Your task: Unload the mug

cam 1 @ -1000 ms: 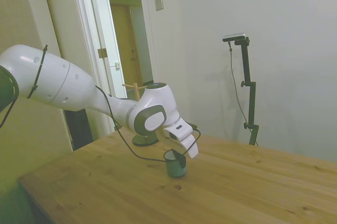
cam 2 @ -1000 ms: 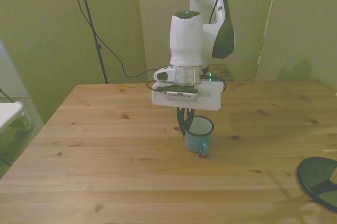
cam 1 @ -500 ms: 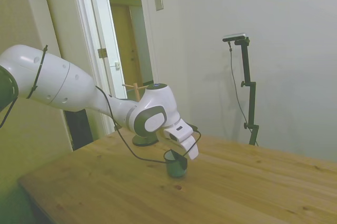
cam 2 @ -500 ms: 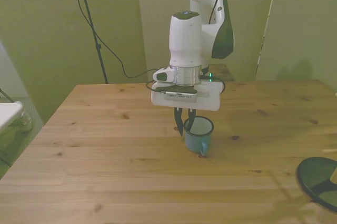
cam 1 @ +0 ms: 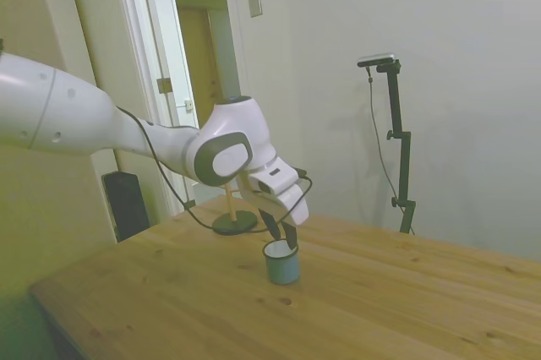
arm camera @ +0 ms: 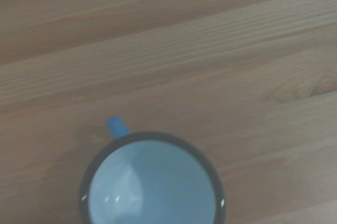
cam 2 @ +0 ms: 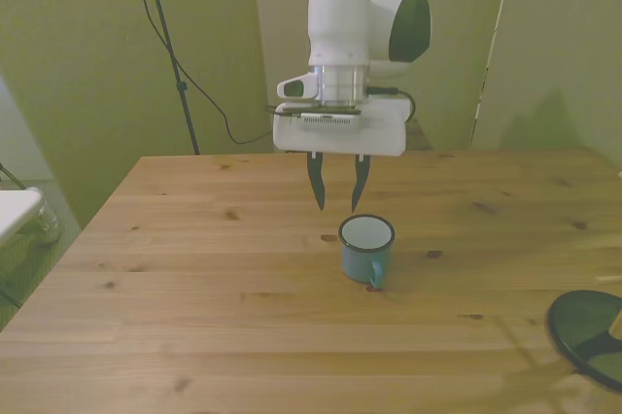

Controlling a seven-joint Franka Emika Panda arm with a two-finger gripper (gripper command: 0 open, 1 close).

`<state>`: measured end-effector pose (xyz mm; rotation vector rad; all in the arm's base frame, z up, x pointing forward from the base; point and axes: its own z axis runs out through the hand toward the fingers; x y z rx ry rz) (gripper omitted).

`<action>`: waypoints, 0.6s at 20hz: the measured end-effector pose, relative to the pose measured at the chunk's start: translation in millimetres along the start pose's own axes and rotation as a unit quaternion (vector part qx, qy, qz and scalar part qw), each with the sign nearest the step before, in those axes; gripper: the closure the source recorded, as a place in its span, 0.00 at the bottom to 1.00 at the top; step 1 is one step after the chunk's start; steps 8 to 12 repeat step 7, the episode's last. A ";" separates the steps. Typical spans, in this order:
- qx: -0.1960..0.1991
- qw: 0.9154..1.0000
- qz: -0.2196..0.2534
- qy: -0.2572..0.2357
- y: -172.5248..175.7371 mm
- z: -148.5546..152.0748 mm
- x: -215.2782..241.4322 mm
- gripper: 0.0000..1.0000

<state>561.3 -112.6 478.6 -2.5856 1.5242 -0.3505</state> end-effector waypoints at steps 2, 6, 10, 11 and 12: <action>-0.003 1.000 -0.009 -0.023 -8.4 -16.7 -18.1 0.00; 0.004 0.998 -0.027 -0.049 -38.7 -30.0 -44.8 0.00; 0.004 0.998 -0.035 -0.052 -48.1 -30.4 -51.1 0.00; 0.004 0.998 -0.035 -0.052 -48.1 -30.4 -51.1 0.00; 0.004 0.998 -0.035 -0.052 -48.1 -30.4 -51.1 0.00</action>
